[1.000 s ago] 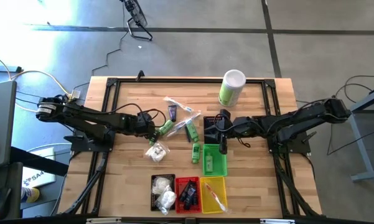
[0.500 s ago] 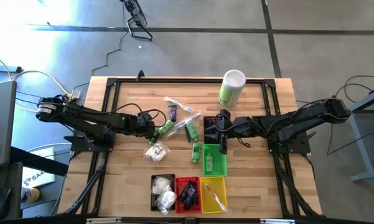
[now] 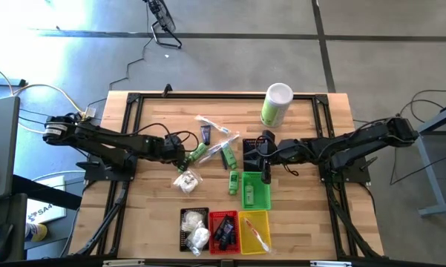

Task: Pick & Place Travel size toiletries
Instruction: Put the green shampoo into the green bin

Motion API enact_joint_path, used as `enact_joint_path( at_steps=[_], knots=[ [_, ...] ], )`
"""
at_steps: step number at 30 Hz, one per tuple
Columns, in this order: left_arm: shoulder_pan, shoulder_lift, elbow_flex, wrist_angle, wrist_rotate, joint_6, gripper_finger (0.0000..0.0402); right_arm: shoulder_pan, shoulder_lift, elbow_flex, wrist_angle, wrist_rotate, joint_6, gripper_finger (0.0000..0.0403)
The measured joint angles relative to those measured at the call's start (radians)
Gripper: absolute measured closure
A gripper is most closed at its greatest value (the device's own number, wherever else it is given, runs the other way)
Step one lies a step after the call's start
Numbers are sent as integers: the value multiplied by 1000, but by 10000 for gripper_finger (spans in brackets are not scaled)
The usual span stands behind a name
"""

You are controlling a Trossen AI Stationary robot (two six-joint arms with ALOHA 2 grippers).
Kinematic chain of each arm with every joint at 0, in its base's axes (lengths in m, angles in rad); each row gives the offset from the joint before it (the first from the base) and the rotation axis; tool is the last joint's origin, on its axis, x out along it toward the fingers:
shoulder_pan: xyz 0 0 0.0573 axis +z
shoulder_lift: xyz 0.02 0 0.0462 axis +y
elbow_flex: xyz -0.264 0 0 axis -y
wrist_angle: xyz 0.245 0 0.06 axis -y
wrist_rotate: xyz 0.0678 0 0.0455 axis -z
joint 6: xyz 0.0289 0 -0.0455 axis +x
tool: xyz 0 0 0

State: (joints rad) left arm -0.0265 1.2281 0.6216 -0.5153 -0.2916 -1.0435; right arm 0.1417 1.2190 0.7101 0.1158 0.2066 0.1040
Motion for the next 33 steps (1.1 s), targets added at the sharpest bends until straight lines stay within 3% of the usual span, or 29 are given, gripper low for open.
enact_joint_path(
  at_steps=[17, 33],
  knots=[
    [0, 188, 5, 133, -1, -11, 212, 0, 0, 0, -5, 0, 0, 294],
    [0, 202, 2, 136, 35, 32, 212, 0, 0, 0, -5, 0, 0, 294]
  ],
)
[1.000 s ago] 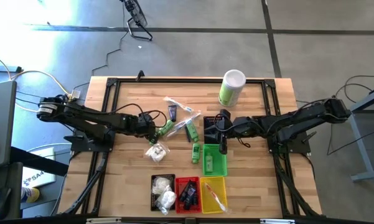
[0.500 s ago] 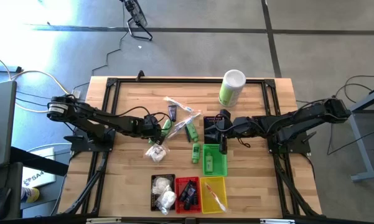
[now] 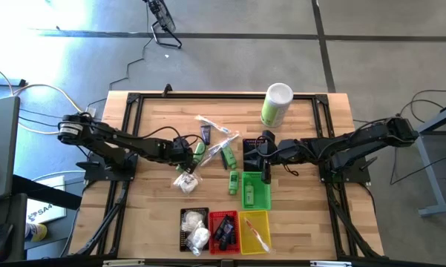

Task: Pick & Place Travel size toiletries
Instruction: Put the green shampoo into the green bin

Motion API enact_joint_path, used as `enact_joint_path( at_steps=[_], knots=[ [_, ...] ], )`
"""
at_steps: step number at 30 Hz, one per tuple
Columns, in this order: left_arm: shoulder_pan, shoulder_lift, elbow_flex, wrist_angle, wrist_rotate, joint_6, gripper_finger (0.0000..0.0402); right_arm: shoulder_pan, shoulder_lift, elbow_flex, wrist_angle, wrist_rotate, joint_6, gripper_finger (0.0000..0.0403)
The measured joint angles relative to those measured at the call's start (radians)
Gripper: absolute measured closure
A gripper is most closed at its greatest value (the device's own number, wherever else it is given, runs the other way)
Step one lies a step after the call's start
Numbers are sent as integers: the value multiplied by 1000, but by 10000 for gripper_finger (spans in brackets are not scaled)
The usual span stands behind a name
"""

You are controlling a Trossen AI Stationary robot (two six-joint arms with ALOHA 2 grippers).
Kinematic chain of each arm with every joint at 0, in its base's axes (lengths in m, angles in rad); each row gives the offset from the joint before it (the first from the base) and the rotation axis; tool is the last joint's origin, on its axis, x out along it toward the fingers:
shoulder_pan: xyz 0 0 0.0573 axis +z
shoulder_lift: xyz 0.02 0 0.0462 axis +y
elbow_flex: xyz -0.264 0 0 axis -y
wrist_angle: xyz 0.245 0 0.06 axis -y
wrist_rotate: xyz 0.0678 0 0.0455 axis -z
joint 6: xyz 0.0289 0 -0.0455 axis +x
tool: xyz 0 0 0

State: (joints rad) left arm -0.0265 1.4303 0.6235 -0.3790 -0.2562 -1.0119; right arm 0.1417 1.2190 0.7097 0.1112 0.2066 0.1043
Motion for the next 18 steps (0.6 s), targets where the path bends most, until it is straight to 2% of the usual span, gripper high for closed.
enact_joint_path(
  at_steps=[11, 18],
  knots=[
    [0, 43, -2, 21, -4, 57, 212, 0, 0, 0, -1, 0, 0, 294],
    [0, 0, -6, 29, -24, 125, 213, 0, 0, 0, -3, 0, 0, 294]
  ],
)
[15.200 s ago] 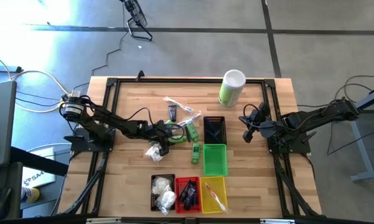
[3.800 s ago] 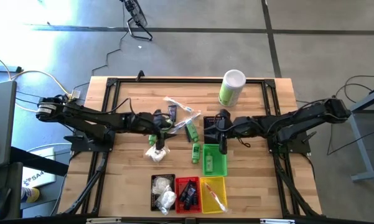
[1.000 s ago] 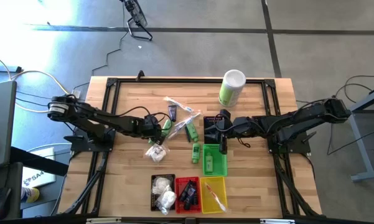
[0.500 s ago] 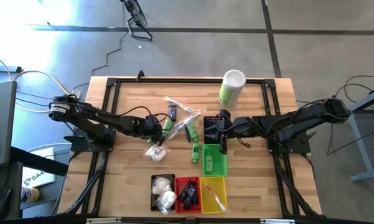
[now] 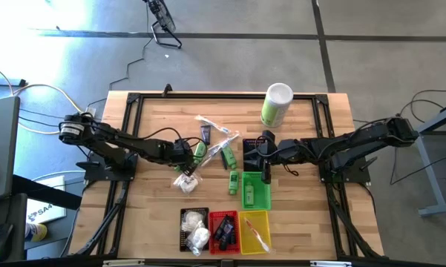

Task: Pick & Place Travel size toiletries
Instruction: Put the green shampoo into the green bin

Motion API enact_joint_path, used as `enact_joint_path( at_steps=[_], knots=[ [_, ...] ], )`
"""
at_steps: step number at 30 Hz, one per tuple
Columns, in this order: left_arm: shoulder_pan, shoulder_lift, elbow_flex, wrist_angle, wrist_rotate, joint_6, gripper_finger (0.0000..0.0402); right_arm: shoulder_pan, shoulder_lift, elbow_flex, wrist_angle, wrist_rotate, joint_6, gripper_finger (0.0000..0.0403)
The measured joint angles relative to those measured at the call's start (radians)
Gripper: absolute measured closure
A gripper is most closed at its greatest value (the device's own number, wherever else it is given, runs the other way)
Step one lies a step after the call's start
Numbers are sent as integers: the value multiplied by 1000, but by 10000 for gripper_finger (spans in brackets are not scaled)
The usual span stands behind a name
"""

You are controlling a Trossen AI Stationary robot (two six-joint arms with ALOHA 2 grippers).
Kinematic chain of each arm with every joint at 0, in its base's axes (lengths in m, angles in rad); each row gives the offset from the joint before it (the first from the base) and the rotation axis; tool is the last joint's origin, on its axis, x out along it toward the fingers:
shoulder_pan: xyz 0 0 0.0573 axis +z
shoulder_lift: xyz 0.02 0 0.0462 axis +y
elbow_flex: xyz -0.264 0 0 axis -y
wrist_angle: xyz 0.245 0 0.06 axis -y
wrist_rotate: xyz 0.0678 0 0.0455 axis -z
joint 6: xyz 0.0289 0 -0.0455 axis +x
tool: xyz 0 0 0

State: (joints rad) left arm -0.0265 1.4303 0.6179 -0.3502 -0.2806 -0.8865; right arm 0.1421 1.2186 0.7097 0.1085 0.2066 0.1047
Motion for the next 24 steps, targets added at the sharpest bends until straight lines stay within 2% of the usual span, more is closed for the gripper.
enact_joint_path(
  at_steps=[9, 17, 20, 24],
  knots=[
    [0, -74, -1, 7, -28, 77, 213, 0, 0, 0, 0, 0, 0, 294],
    [0, -205, 1, 16, -90, 185, 213, 0, 0, 0, 0, 0, 0, 294],
    [0, -265, 1, 69, -104, 249, 213, 0, 0, 0, 0, 0, 0, 294],
    [0, -342, 3, 219, -100, 386, 213, 0, 0, 0, 2, 0, 0, 294]
  ],
)
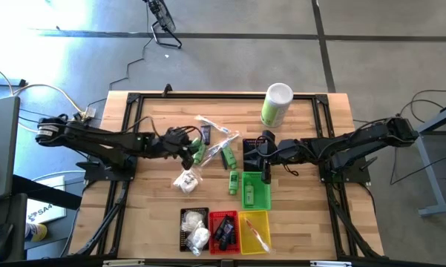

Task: Pick & Place Travel size toiletries
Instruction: Put the green shampoo into the green bin

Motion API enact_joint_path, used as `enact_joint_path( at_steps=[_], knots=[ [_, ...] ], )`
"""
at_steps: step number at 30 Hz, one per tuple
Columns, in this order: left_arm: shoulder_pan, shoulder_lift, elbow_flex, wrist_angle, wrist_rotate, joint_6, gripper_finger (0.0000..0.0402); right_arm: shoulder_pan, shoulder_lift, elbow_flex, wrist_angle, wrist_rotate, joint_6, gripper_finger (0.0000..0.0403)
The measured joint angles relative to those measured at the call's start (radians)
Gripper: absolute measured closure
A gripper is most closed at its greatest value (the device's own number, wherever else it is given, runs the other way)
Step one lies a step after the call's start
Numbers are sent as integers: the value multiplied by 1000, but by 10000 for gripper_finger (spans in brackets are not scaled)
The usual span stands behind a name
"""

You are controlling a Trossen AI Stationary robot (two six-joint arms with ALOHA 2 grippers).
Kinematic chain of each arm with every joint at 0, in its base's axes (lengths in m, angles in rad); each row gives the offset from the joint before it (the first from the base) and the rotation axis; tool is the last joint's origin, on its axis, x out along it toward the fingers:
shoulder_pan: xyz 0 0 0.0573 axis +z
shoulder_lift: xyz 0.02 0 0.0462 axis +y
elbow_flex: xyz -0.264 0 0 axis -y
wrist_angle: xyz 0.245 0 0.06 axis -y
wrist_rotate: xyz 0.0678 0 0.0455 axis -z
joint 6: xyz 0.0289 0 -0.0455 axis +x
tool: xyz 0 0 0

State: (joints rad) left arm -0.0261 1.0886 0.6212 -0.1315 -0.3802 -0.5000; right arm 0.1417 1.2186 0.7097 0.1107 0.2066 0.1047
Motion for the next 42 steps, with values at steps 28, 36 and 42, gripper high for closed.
enact_joint_path(
  at_steps=[28, 36, 42],
  knots=[
    [0, 188, 0, 697, 44, 736, 213, 0, 0, 0, 213, -36, -29, 294],
    [0, 219, 1, 737, -95, 818, 213, -1, 30, 0, 242, 138, 150, 294],
    [0, 219, 1, 734, -97, 818, 213, 0, 160, 0, 426, 160, 161, 294]
  ],
)
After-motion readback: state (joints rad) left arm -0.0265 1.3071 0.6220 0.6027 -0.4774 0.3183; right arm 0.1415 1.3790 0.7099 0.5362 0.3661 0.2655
